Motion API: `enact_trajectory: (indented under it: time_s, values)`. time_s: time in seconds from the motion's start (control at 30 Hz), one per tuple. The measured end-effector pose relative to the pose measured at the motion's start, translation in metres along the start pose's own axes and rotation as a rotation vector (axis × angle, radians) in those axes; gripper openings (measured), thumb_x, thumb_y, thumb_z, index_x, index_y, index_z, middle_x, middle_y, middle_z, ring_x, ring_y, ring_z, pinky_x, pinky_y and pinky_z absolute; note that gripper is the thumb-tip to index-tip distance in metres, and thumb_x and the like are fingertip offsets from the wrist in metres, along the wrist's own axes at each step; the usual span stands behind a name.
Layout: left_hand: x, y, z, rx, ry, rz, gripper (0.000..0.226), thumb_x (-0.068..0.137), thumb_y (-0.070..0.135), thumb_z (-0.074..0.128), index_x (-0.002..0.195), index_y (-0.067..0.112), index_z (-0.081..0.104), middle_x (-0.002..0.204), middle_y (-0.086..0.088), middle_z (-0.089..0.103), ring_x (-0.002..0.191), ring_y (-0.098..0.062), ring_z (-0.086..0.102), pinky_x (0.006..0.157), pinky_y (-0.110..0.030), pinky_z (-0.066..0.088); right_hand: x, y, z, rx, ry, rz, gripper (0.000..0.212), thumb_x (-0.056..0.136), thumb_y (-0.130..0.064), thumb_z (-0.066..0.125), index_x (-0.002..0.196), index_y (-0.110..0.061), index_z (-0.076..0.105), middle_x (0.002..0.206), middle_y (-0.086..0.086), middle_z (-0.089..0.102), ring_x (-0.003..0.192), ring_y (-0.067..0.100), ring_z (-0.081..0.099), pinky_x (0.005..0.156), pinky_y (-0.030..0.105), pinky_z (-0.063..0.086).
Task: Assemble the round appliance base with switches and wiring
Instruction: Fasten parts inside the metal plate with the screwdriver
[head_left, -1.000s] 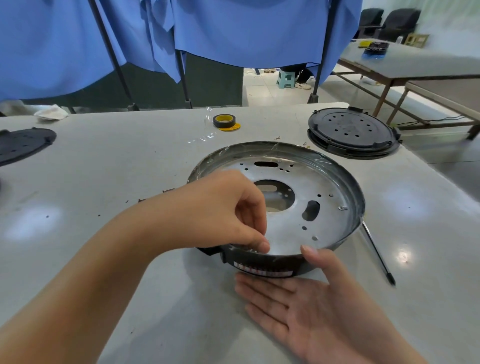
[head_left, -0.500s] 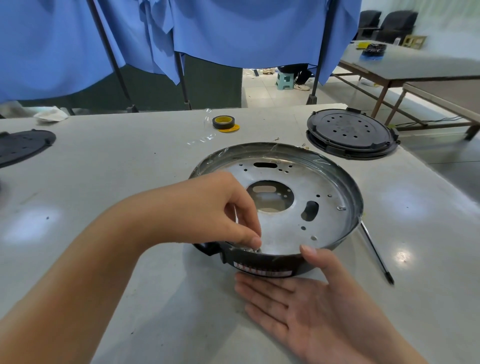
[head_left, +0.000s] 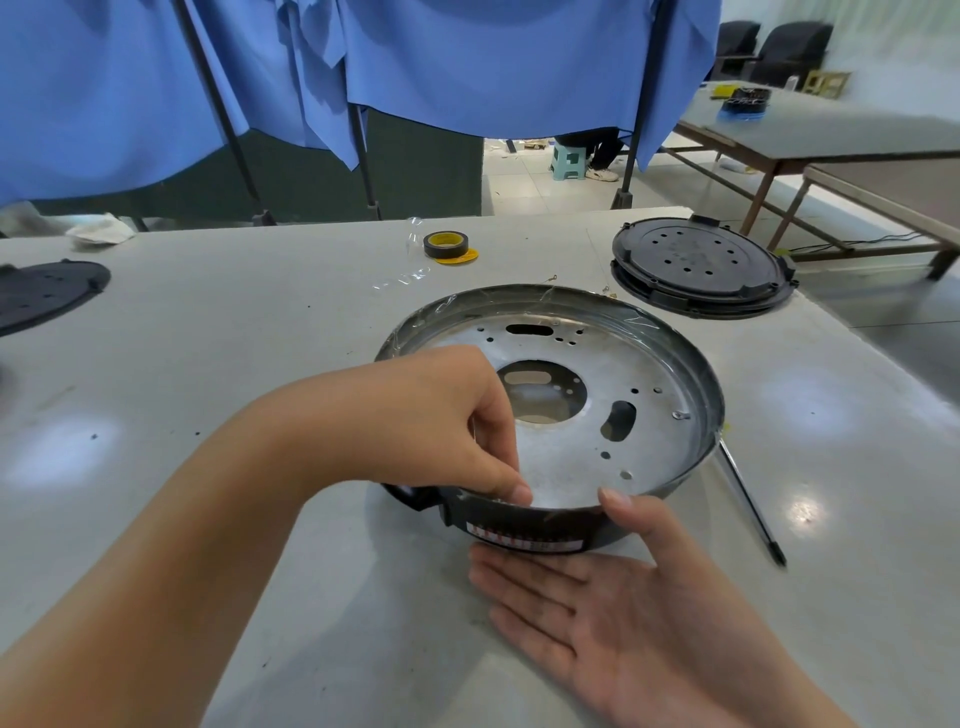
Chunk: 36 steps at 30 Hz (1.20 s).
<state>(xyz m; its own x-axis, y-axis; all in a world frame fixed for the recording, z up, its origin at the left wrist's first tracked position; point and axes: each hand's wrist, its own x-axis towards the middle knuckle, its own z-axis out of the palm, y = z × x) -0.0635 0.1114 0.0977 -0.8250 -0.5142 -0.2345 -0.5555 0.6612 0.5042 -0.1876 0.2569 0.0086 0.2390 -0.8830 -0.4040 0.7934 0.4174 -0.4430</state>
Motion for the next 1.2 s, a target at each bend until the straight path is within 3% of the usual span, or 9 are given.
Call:
enact_trajectory:
  time_s: [0.17,0.3,0.5,0.63,0.8,1.2]
  values:
    - [0.0008,-0.0004,0.0031,0.023,0.029,-0.027,0.026,0.073,0.049,0.077,0.068,0.024,0.073,0.06,0.003,0.066,0.048,-0.002,0.055,0.048,-0.02,0.05,0.0002,0.0007,-0.0001,0.0,0.0,-0.003,0.089,0.034,-0.03,0.091,0.11,0.009,0.066,0.123,0.022,0.063,0.113,0.032,0.062,0.103,0.042,0.04]
    - [0.0017,-0.0016,0.0045,0.099,0.028,-0.073,0.033,0.072,0.054,0.075,0.067,0.022,0.07,0.061,0.002,0.067,0.047,-0.003,0.054,0.047,-0.019,0.047,0.0,0.0012,-0.0003,0.01,-0.007,-0.008,0.081,0.042,-0.031,0.086,0.11,0.008,0.066,0.123,0.022,0.063,0.114,0.032,0.062,0.106,0.042,0.038]
    - [0.0027,-0.0005,0.0044,0.083,0.015,-0.057,0.025,0.073,0.048,0.077,0.068,0.024,0.072,0.061,0.006,0.067,0.046,0.0,0.053,0.045,-0.015,0.044,-0.001,0.0005,0.0,0.016,0.005,-0.008,0.085,0.04,-0.031,0.088,0.112,0.009,0.066,0.124,0.022,0.062,0.116,0.032,0.061,0.108,0.042,0.036]
    - [0.0026,0.001,0.004,0.05,-0.019,-0.017,0.01,0.076,0.041,0.076,0.073,0.031,0.075,0.065,0.013,0.07,0.06,-0.005,0.064,0.053,-0.018,0.05,-0.0015,0.0003,-0.0004,0.034,-0.003,-0.007,0.076,0.049,-0.034,0.079,0.111,0.009,0.066,0.124,0.022,0.062,0.116,0.032,0.06,0.108,0.041,0.036]
    - [0.001,0.0003,-0.0005,-0.031,-0.069,0.003,0.001,0.079,0.033,0.076,0.078,0.033,0.076,0.064,0.02,0.069,0.057,0.006,0.059,0.05,-0.01,0.046,-0.0005,0.0002,0.0003,0.02,0.008,-0.006,0.084,0.042,-0.031,0.087,0.111,0.009,0.066,0.124,0.022,0.062,0.115,0.032,0.061,0.107,0.041,0.037]
    - [0.001,0.0005,-0.0012,0.047,-0.05,0.024,0.006,0.079,0.035,0.075,0.073,0.034,0.075,0.065,0.022,0.069,0.058,0.007,0.059,0.049,-0.006,0.04,0.0005,-0.0009,-0.0024,0.017,-0.019,0.015,0.087,0.038,-0.031,0.09,0.112,0.008,0.065,0.125,0.021,0.062,0.116,0.031,0.061,0.107,0.041,0.038]
